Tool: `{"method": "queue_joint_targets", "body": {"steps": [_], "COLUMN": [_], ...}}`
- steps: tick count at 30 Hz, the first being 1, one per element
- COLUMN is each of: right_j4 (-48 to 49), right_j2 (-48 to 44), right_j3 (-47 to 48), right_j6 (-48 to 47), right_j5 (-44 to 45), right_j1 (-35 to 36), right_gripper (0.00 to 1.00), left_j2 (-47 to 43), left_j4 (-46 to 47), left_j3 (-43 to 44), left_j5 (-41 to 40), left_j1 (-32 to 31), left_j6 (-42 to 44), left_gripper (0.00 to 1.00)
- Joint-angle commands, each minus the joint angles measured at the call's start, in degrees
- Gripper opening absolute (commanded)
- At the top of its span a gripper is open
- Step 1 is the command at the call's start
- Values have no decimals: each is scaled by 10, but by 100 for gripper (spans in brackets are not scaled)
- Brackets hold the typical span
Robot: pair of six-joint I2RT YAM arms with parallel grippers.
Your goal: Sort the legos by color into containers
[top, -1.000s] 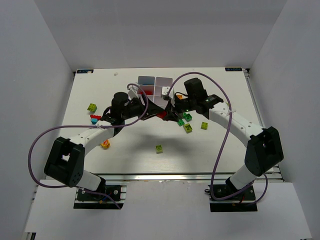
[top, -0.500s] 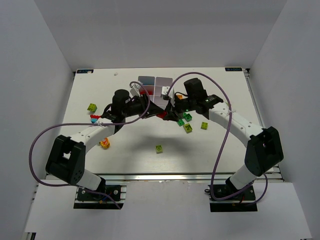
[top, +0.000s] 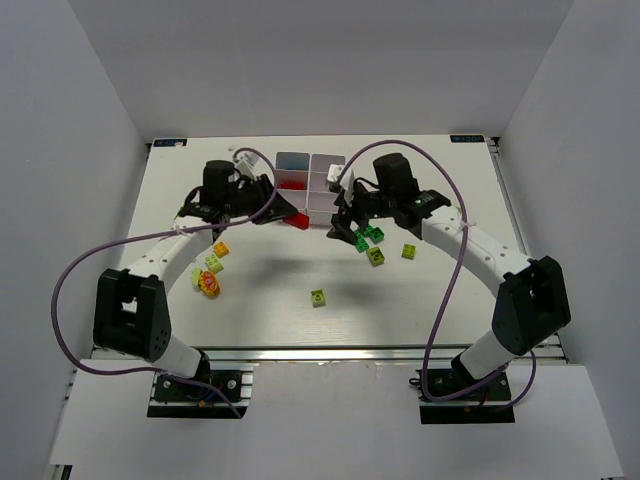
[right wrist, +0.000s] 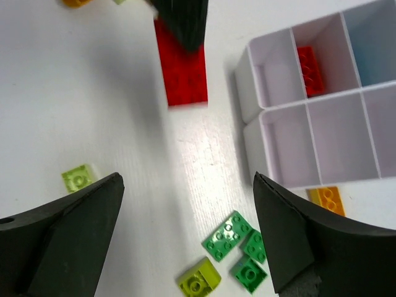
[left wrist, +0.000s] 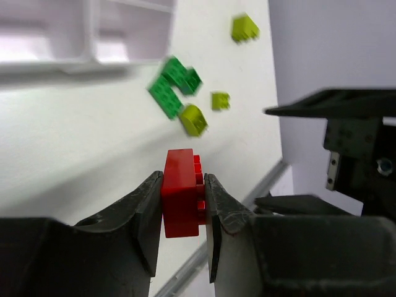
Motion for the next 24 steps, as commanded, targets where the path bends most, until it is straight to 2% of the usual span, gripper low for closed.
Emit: {"method": "queue_joint_targets", "body": {"steps": [1,5,8,9,11,12,14,17,24], "right_j4": [41,30,15,11,8,7,5,-1,0], "right_j2": [-41,-48,-42,-40,-38,-38,-38,-38,-40], "right_j3": [-12,-19,-14,-11,-10,-11,-12,-13,-19], "right_j6": [11,0,10,15,20,21,20,18,19], "right_j5": [47,37,-1,-18,-28,-36,-44,-48,-50], "right_j1": [-15,-45,-70,-82,-91,-98,-104,-109,-117], "right_gripper": [89,89,77,62,44,29,16,13,15], "left_j2": [-1,31,71,93,114,124,154,197,258], "left_j4": [-51,-46,-36,-34,-27,-23,-7,-3,35], "left_j3": [51,93,135,147,182,193,222,266,301], "left_j5": [-31,-46,-58,-62,-71,-76,-80,-83,-83], "left_j1": [32,46,53,55,56,57,59,59,60], "left_j6": [48,58,58,60,64,67,68,66,29], "left_gripper": [9,9,9,9,9,9,9,9,9]}}
